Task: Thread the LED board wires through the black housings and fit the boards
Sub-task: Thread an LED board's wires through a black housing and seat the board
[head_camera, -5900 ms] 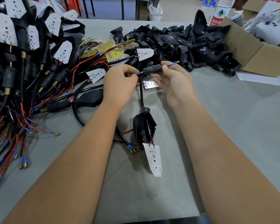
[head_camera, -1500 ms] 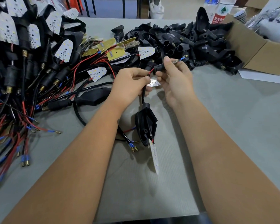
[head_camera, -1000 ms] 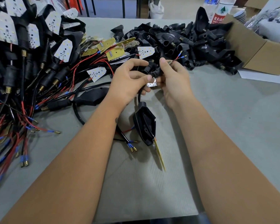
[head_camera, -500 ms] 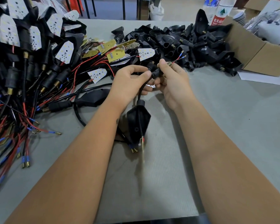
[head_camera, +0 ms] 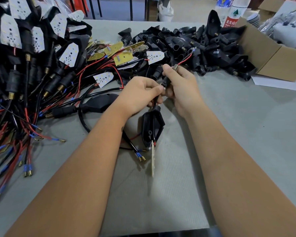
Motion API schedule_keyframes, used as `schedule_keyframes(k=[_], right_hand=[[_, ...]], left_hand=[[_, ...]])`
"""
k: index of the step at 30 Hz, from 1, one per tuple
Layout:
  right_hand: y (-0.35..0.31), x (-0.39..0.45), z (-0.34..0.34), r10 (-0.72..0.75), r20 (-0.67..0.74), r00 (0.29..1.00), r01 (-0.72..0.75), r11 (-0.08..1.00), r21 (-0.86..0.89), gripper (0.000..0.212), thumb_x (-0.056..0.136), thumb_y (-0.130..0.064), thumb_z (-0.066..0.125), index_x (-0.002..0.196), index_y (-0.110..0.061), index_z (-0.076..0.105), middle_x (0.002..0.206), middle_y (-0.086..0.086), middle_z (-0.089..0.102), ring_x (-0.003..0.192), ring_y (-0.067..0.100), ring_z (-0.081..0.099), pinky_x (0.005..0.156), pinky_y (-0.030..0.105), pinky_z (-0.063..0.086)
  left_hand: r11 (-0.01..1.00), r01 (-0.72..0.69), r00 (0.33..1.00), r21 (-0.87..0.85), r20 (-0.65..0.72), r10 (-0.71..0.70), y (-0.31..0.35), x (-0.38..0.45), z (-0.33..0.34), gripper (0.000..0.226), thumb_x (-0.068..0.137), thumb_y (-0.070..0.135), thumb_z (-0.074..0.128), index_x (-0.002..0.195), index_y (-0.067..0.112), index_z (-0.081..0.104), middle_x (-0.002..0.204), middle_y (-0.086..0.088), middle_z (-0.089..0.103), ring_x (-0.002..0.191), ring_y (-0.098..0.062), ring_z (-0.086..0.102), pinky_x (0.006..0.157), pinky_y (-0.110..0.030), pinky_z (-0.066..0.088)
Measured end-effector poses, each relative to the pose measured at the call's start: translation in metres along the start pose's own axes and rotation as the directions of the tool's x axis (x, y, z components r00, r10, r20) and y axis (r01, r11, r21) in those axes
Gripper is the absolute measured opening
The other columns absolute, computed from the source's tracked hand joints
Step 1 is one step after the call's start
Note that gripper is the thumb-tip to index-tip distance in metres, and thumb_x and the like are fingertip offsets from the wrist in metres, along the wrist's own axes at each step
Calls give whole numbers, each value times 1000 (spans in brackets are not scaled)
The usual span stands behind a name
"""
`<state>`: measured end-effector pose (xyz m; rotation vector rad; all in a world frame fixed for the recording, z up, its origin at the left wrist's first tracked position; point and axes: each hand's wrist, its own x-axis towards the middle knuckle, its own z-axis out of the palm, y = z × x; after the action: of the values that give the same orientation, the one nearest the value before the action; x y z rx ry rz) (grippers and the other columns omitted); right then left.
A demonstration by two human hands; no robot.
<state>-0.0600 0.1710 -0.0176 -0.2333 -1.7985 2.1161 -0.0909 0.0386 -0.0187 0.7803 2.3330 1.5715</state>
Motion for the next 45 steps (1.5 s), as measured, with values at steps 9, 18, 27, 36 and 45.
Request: schedule_keyframes(k=[9, 18, 27, 36, 45], right_hand=[[-3, 3, -8, 87, -132, 987, -51, 965, 258, 23, 99, -30, 56, 87, -11, 55, 58, -3, 55, 44, 11, 44, 45, 21, 39], [0, -1, 2, -1, 27, 1000, 1, 1000, 15, 20, 97, -23, 58, 87, -6, 51, 59, 3, 43, 42, 10, 41, 44, 22, 37], [-4, 0, -5, 75, -115, 991, -44, 967, 249, 23, 99, -28, 56, 84, -11, 53, 57, -1, 49, 44, 11, 42, 40, 21, 37], [-7, -2, 0, 68, 63, 996, -72, 996, 59, 8, 94, -10, 51, 89, -12, 57, 66, 2, 47, 46, 10, 43, 43, 21, 36], [-11, -7, 1, 52, 111, 992, -59, 997, 57, 20, 90, 5, 51, 104, -9, 53, 85, 9, 57, 61, 16, 55, 51, 25, 43]], left_hand=[[993, 54, 997, -109, 51, -49, 8, -5, 0, 28, 95, 17, 55, 76, 9, 73, 67, -6, 72, 64, -12, 62, 69, -26, 46], [1000, 0, 1000, -8, 16, 0, 7, -5, 1, 29, 99, 24, 54, 75, 22, 71, 85, -24, 69, 75, -24, 58, 81, -39, 48], [998, 57, 998, -5, 2, -57, 8, -5, 4, 24, 90, 24, 59, 78, 17, 78, 83, -6, 75, 75, -14, 67, 77, -28, 51], [990, 18, 998, -143, -51, -25, 0, 3, 5, 22, 96, 17, 59, 81, 14, 74, 84, -6, 76, 82, -17, 71, 87, -31, 54], [974, 20, 969, -226, -235, -74, -4, 7, 6, 12, 94, 26, 62, 85, 19, 64, 87, -14, 71, 79, -20, 66, 78, -36, 53]])
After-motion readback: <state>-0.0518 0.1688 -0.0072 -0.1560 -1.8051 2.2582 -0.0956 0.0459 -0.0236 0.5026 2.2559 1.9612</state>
